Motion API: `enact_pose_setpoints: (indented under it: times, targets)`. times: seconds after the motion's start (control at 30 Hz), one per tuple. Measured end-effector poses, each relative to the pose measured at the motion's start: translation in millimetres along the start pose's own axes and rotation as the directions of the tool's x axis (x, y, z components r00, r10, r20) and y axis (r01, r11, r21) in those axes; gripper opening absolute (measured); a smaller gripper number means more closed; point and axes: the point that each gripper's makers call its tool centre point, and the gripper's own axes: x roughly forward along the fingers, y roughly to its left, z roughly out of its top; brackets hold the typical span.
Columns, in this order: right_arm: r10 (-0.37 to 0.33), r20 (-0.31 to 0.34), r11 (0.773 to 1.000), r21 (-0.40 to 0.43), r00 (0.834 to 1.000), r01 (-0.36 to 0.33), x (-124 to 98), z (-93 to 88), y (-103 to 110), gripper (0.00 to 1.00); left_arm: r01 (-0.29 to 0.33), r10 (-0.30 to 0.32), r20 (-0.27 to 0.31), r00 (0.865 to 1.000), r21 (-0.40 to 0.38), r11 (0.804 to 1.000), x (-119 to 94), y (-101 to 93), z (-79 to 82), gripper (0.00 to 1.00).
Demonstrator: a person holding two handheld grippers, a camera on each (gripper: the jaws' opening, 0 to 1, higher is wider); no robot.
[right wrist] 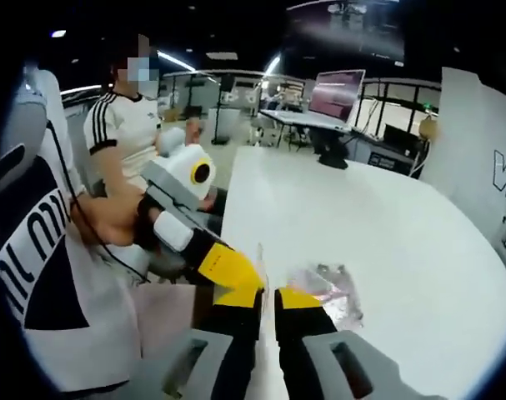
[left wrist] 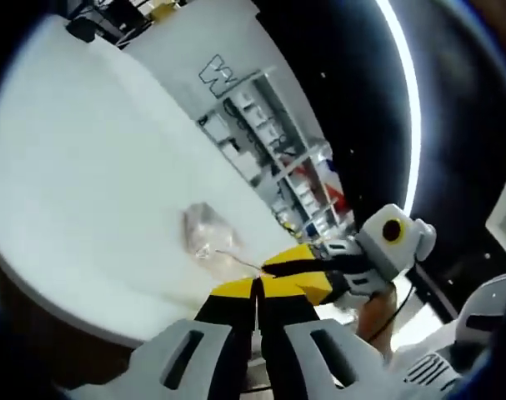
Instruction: Open the resealable bag by pulling the two sides of the seal apart until the entire bag opening is separated and visibly accessible.
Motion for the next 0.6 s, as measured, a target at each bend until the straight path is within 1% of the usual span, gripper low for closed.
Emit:
enact_pose_setpoints:
  times: [0.13,0.23,0.37,0.43,0.5,0.57,0.6]
  targets:
    - [0.040,-0.004,0.999,0.029,0.999,-0.040,2.2,-4.0,0.1,0.01,-0.006,0.007,-0.012,1.000,0.023,1.000,-0.8,0.9,-2.5,0.00]
    - [0.084,0.003,0.995,0.052,0.996,-0.084,3.3,-4.7,4.4,0.00,-0.012,0.013,-0.015,1.000,0.044,0.999,-2.1,1.5,-2.8,0.00]
    - [0.098,-0.002,0.992,0.081,0.995,-0.098,4.5,-6.7,5.2,0.00,-0.023,0.025,-0.023,0.999,0.069,0.997,-3.1,2.4,-4.0,0.00]
    - [0.094,-0.023,0.990,0.106,0.995,-0.091,4.3,-8.5,6.8,0.00,-0.029,0.032,-0.033,0.999,0.081,0.996,-3.0,2.7,-5.7,0.00]
    - [0.058,-0.023,0.994,0.097,0.998,-0.055,4.3,-6.0,6.2,0.00,-0.039,0.042,-0.036,0.998,0.086,0.996,-3.0,3.6,-5.6,0.00]
    - [0.021,-0.023,0.998,0.055,1.000,-0.019,4.2,-4.1,5.3,0.00,-0.055,0.059,-0.038,0.998,0.098,0.994,-2.7,4.1,-4.0,0.00]
    - [-0.014,-0.026,0.999,0.031,1.000,0.014,3.8,-2.4,3.7,0.00,-0.062,0.067,-0.042,0.997,0.108,0.992,-2.2,4.0,-3.5,0.00]
